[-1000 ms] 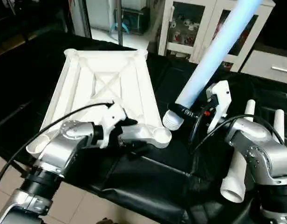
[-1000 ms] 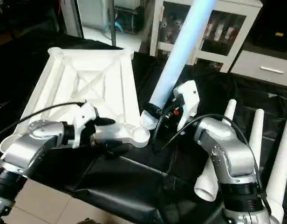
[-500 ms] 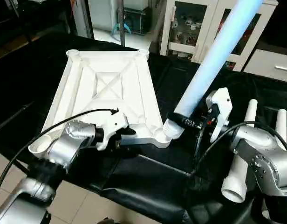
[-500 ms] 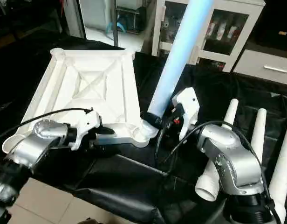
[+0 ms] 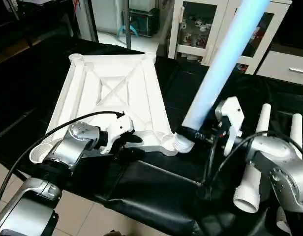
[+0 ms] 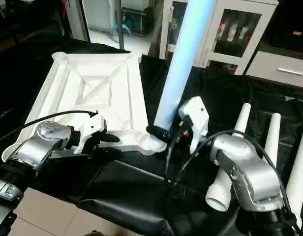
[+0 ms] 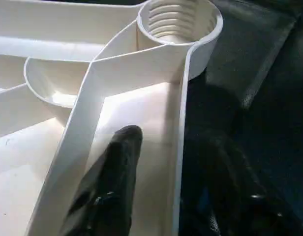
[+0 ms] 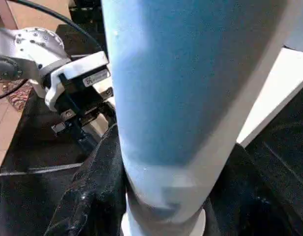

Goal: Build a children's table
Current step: Pick table leg

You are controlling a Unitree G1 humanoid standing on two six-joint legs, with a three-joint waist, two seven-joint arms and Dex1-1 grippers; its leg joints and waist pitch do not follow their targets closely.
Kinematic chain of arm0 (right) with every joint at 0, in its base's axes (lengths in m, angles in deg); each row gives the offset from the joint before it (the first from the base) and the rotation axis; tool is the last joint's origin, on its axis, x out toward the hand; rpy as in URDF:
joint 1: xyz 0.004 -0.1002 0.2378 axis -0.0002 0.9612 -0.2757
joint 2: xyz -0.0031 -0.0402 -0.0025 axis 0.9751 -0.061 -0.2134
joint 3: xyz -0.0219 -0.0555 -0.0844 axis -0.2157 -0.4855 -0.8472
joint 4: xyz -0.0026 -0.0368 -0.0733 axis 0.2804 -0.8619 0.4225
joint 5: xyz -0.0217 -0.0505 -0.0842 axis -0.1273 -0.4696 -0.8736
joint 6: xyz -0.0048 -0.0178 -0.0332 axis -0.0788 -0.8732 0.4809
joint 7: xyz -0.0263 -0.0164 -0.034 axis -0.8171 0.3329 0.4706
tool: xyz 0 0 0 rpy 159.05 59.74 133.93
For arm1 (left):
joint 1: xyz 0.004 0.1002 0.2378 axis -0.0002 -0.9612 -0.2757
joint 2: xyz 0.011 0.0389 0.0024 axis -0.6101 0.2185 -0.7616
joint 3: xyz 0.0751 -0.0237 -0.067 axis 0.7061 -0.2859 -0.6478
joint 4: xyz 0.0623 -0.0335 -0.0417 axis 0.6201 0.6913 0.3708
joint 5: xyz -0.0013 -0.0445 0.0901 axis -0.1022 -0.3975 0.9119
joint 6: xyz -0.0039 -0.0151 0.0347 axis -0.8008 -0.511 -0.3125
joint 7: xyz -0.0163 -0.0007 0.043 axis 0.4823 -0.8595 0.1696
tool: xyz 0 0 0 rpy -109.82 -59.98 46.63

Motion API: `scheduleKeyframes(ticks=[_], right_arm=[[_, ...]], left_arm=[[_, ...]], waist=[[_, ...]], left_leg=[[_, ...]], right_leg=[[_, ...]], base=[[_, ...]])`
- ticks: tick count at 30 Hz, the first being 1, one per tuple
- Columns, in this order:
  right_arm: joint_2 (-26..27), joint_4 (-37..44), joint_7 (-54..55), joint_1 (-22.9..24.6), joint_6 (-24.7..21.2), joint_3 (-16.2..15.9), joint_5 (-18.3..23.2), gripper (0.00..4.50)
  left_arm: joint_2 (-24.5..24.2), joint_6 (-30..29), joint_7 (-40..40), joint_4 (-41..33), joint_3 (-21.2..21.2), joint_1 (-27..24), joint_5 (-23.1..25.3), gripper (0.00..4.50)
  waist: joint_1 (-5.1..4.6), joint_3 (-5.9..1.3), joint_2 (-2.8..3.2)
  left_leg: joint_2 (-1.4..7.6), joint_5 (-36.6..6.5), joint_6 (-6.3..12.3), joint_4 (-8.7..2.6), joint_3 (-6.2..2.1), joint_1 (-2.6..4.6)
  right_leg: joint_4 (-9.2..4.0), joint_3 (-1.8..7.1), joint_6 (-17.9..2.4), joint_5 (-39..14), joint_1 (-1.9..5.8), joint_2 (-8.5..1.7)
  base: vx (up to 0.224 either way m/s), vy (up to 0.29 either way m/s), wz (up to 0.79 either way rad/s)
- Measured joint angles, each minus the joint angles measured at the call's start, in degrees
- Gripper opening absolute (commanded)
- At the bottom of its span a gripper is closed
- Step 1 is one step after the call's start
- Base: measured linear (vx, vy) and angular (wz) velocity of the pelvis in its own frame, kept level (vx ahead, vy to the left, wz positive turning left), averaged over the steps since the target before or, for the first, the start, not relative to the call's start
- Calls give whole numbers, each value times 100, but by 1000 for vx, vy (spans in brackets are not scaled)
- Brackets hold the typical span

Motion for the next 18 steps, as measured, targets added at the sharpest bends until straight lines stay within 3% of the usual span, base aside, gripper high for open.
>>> scheduleKeyframes(ticks=[6, 18], right_arm=[[-18, 11, 58, -19, 0, -40, -24, 186], [319, -421, 302, -540, 0, -418, -235, 186]], left_arm=[[-4, 90, 105, 201, 1, 78, 80, 145], [10, 67, 119, 505, 232, 308, 473, 53]], waist=[[-52, -2, 3], [-99, -20, 32]], left_leg=[[0, 0, 0, 0, 1, 1], [0, 5, -8, -13, 2, 7]], right_leg=[[0, 2, 1, -1, 10, 0], [0, 3, 24, -14, 20, 0]], base=[[0, 0, 0], [0, 0, 0]])
